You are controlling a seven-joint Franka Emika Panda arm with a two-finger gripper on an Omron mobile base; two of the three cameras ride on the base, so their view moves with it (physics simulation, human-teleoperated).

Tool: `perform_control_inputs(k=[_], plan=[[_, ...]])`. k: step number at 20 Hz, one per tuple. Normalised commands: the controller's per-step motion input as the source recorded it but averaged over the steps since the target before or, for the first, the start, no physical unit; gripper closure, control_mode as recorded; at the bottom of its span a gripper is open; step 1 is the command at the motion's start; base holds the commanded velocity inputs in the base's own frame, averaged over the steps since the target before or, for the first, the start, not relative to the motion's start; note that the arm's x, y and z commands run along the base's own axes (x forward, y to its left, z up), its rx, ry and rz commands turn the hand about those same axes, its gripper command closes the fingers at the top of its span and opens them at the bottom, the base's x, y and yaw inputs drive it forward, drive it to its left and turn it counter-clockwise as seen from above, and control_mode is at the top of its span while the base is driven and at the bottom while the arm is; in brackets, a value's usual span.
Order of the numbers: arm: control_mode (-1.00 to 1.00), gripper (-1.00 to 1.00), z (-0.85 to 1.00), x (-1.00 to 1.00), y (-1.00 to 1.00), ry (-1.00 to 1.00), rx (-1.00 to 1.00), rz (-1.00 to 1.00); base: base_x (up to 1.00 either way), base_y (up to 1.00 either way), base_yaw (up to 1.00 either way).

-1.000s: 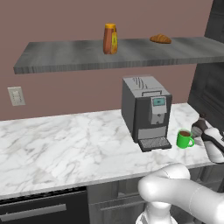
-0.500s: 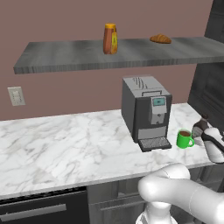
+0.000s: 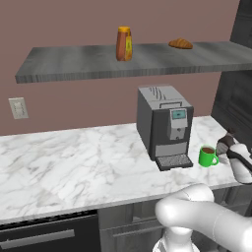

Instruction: Pick the syrup bottle and honey bottle from the shelves and place them next to the mug.

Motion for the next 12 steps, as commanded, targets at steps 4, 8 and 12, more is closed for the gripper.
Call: perform_control_inputs(k=[4,8,12], plan=[[-1.0,-1.0,0.17,-0.26,0.0,-0.03,0.0,0.0,0.0,0.0,0.0],[-1.0,-1.0,0.23,-0.42,0.0,-0.08,0.0,0.0,0.0,0.0,0.0],[-1.0,-1.0,0.42,-0.56,0.04,-0.1,0.0,0.0,0.0,0.0,0.0]])
